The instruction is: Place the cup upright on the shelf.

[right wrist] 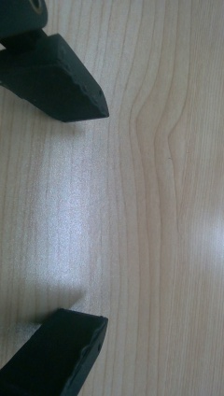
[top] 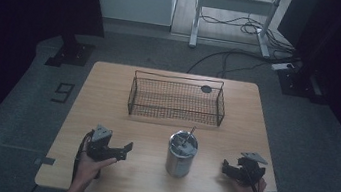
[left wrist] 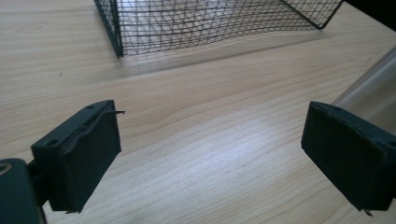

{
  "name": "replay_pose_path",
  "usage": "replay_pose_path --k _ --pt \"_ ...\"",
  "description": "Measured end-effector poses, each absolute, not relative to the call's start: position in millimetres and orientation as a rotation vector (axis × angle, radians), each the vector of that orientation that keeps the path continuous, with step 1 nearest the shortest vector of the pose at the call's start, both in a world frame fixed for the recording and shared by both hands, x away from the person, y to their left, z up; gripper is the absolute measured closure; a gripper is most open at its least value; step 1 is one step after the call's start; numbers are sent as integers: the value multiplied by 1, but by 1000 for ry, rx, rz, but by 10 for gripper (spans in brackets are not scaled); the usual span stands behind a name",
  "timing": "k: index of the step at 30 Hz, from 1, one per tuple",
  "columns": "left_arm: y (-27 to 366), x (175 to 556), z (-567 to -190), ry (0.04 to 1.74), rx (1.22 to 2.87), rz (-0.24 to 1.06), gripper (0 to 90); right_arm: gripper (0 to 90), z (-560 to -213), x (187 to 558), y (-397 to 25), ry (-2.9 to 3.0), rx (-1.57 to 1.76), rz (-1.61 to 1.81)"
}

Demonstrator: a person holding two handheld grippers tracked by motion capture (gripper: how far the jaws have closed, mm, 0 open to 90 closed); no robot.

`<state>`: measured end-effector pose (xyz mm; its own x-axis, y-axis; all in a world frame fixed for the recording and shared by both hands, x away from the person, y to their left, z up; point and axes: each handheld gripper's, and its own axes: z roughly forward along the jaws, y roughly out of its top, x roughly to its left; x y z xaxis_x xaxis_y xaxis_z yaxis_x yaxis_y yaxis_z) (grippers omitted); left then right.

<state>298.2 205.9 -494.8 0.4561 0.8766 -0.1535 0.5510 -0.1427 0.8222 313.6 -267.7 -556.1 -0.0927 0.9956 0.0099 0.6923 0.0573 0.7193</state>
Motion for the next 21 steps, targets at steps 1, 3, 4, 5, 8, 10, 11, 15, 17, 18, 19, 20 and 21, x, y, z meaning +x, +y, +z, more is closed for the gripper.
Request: replay_pose_path --k 1,3,4,5,8,10,11,15,17,18,19,20,21 --pt "205 298 -493 1205 1823 459 46 24 -556 314 -268 1840 1682 791" --pt "201 296 -490 1175 1823 469 46 26 -556 314 -268 1838 1683 789" --pt "199 295 -489 1161 1827 471 44 26 -556 313 -268 1838 1683 789" --pt "197 294 -487 1144 1832 472 39 27 -556 313 -268 1837 1684 789" --pt "189 293 -482 1109 1841 472 31 30 -556 313 -268 1835 1685 789" --pt "185 293 -480 1097 1848 467 27 32 -556 313 -268 1835 1685 790" --pt "183 294 -479 1093 1851 464 25 32 -556 313 -268 1835 1685 789" --pt "178 294 -476 1081 1850 444 21 33 -556 313 -268 1835 1685 791" --pt "176 294 -475 1077 1852 434 20 33 -556 313 -268 1834 1685 790" --pt "175 293 -474 1075 1853 429 19 34 -556 313 -268 1834 1685 790" --pt "173 293 -472 1069 1853 425 17 34 -556 313 -268 1834 1685 790" --pt "171 292 -471 1062 1853 425 17 35 -556 313 -268 1834 1685 790" --pt "170 292 -469 1055 1856 423 14 35 -556 313 -268 1832 1685 790"
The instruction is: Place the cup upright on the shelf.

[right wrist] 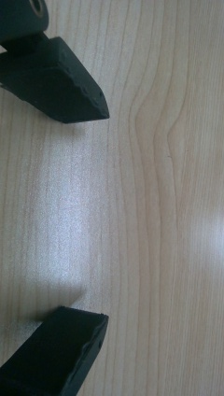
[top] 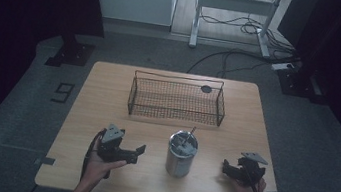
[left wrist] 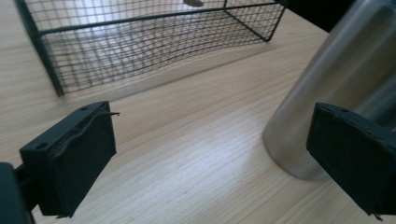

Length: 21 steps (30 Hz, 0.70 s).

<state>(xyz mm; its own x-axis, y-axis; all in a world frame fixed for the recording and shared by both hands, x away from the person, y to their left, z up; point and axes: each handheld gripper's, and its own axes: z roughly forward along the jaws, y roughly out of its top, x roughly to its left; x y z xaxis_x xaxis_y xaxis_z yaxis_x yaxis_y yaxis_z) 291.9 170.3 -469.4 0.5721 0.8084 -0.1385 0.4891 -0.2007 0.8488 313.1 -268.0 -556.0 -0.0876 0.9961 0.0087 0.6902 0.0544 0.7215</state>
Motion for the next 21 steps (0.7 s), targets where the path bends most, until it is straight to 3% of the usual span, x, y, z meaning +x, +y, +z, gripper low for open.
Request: replay_pose_path --k 21 --pt "129 294 -459 935 1910 376 0 45 -556 313 -269 1825 1686 791"
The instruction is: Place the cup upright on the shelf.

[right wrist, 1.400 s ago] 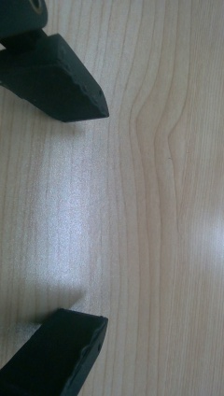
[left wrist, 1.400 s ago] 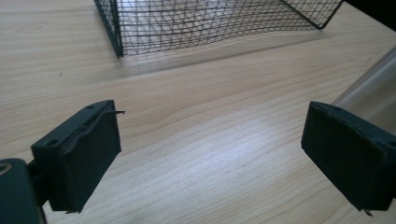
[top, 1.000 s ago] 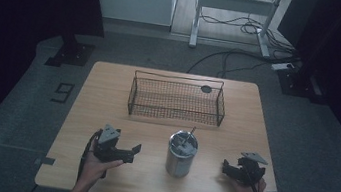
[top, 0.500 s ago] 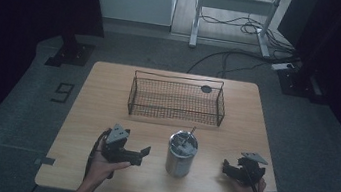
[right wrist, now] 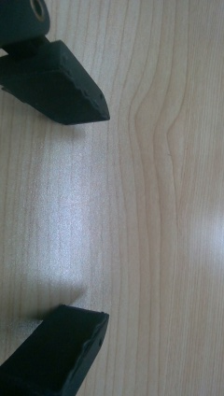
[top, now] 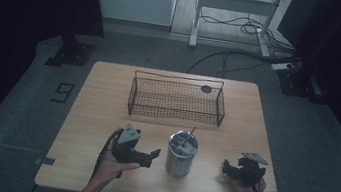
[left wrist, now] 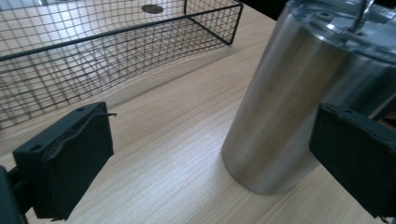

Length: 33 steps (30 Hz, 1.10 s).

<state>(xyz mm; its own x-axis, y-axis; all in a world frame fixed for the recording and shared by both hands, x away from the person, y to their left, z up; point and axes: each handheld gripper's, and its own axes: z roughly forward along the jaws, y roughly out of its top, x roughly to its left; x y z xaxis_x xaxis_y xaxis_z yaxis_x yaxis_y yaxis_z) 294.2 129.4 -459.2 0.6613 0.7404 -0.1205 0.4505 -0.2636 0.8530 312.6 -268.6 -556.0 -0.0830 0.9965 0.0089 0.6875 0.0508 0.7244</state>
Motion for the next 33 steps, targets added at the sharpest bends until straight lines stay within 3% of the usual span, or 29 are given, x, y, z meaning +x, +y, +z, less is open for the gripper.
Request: replay_pose_path --k 33 --pt "91 283 -466 816 1971 290 0 49 -556 312 -269 1822 1687 791"
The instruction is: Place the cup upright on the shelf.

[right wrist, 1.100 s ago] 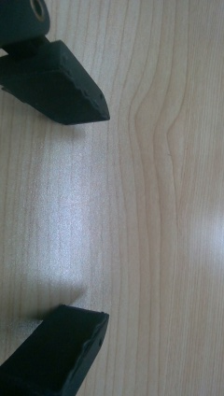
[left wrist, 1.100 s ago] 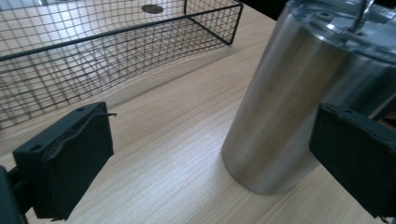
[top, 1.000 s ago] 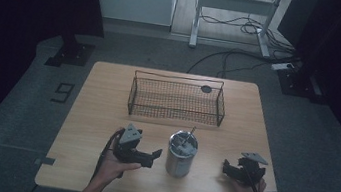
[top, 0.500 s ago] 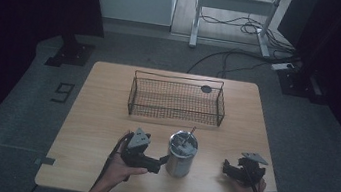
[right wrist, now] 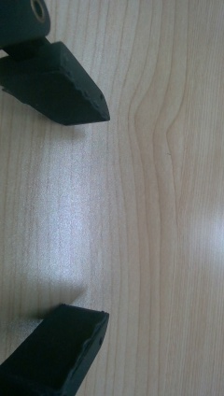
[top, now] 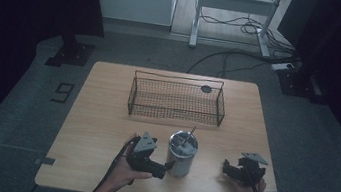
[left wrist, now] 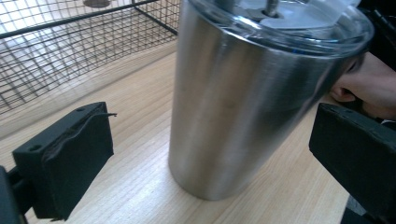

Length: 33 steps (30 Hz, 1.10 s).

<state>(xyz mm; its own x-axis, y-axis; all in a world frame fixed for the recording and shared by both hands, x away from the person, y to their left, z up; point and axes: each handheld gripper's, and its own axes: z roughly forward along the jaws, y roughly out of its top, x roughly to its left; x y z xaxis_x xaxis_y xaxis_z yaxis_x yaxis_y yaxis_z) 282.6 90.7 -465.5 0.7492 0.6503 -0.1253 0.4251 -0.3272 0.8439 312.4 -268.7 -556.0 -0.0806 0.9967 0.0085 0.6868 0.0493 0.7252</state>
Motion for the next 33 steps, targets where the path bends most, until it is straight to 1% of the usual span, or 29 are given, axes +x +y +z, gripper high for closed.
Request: replay_pose_path --k 13,23,33 --pt "73 283 -467 792 2002 282 0 41 -556 313 -269 1818 1695 787" --pt "59 290 -466 790 2017 251 0 41 -556 313 -269 1817 1694 785" --pt "44 297 -466 778 2034 279 0 41 -556 313 -269 1817 1693 785"
